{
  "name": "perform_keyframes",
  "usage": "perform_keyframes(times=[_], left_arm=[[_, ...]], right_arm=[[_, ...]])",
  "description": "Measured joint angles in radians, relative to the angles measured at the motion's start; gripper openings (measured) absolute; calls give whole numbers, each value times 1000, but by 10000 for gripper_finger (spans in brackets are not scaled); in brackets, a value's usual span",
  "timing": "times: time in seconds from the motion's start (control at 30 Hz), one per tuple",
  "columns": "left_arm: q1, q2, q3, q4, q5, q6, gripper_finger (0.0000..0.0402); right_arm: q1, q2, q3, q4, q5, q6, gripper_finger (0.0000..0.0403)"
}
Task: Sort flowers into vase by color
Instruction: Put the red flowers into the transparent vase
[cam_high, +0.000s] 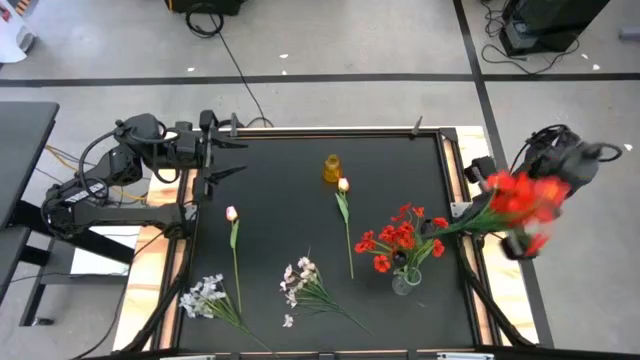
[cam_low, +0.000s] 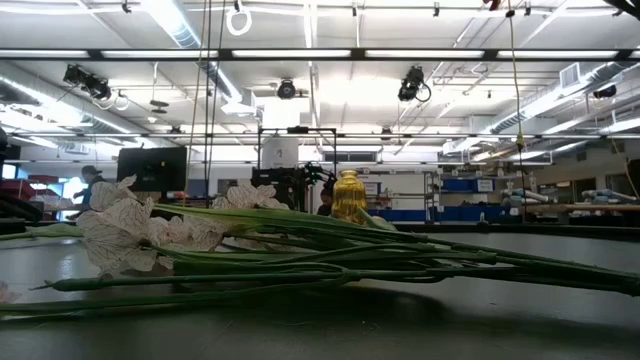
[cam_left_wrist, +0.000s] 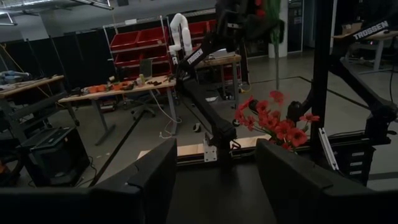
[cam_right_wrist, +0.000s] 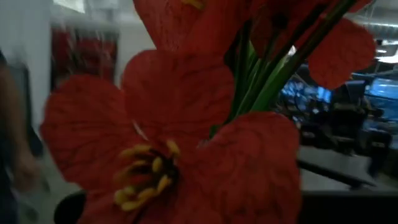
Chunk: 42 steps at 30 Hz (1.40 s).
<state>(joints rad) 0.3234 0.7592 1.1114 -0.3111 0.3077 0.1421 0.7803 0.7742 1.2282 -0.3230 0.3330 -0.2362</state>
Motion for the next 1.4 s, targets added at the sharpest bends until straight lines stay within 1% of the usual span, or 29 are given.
perform_keyframes(times=[0.13, 0.27, 0.4, 0.47, 0.53, 0.7, 0.83, 0.97, 1.2, 1.27, 1.3, 1.4], left_arm=[[0, 0, 0, 0, 0, 0, 224], [0, 0, 0, 0, 0, 0, 224], [0, 0, 0, 0, 0, 0, 224], [0, 0, 0, 0, 0, 0, 224], [0, 0, 0, 0, 0, 0, 224], [0, 0, 0, 0, 0, 0, 224], [0, 0, 0, 0, 0, 0, 224], [0, 0, 0, 0, 0, 0, 224], [0, 0, 0, 0, 0, 0, 224], [0, 0, 0, 0, 0, 0, 224], [0, 0, 0, 0, 0, 0, 224], [0, 0, 0, 0, 0, 0, 224]], right_arm=[[-1, 36, -3, 21, 63, -170, 14], [-3, 35, 0, 170, 152, -337, 14], [-19, 30, 0, 349, 252, -450, 14], [-19, 29, 0, 420, 257, -478, 14], [-19, 21, 0, 442, 238, -488, 14], [-12, 8, 0, 385, 212, -498, 14], [2, -1, 0, 304, 155, -504, 14], [16, -18, 0, 246, 126, -508, 14], [61, -109, 0, 103, 52, -427, 13], [77, -146, 0, 75, -11, -377, 13], [83, -163, 0, 69, -67, -345, 13], [95, -204, 0, 68, -286, -239, 13]])
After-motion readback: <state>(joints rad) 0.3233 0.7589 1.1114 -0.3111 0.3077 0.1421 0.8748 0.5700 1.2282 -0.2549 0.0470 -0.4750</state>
